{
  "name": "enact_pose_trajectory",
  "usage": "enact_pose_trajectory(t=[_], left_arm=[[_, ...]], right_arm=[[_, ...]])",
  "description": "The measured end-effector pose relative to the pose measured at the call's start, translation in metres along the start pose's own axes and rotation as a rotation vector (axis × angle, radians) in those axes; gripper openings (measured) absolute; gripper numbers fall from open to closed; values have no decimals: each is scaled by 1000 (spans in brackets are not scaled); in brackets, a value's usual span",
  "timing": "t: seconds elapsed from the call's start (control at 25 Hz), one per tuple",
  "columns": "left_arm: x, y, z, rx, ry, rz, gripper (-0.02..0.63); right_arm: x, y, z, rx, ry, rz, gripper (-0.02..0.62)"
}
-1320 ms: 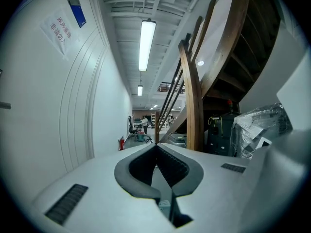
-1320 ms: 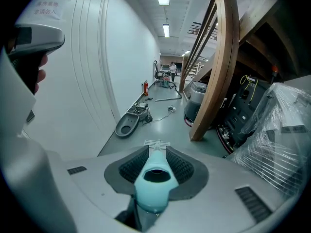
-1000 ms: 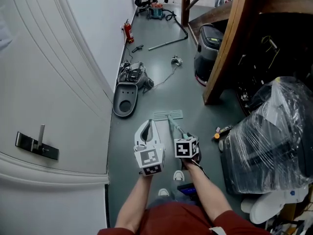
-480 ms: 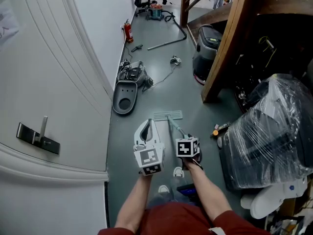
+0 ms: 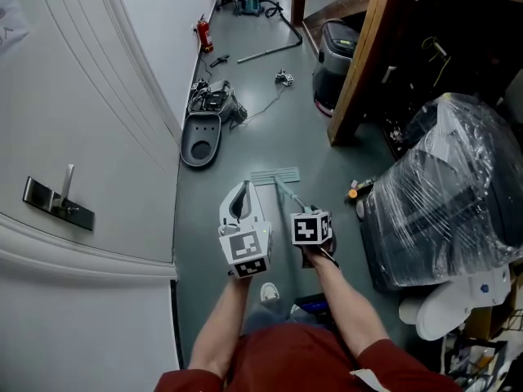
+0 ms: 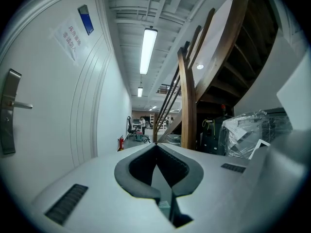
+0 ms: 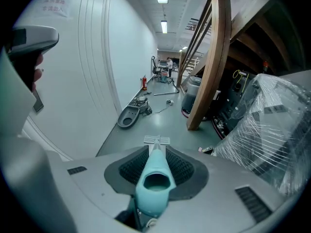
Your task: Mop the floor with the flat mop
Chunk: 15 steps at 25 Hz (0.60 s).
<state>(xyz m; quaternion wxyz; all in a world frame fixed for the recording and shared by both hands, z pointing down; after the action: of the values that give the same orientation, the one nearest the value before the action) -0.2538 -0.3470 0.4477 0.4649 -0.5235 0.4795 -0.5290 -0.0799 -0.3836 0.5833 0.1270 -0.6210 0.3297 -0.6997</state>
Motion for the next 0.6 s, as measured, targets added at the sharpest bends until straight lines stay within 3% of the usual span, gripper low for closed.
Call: enact_pose_trajectory(t=[0.6], left_arm=[[-120, -8, 81, 18, 45, 10, 15]], right_arm=[[-80, -102, 39, -34, 39, 0, 120]])
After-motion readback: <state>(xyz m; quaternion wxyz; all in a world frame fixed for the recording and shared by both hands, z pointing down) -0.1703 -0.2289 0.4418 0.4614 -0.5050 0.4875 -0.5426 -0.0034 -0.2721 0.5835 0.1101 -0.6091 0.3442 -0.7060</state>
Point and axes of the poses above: the fingertips, and each gripper's own axes: x forward along the fingers, z to its right, y out of its top, the point moved 7 cm from there along -x, backward along the fingers, and after that the axes turned 5 degrees about y, right-handed, at the moved point
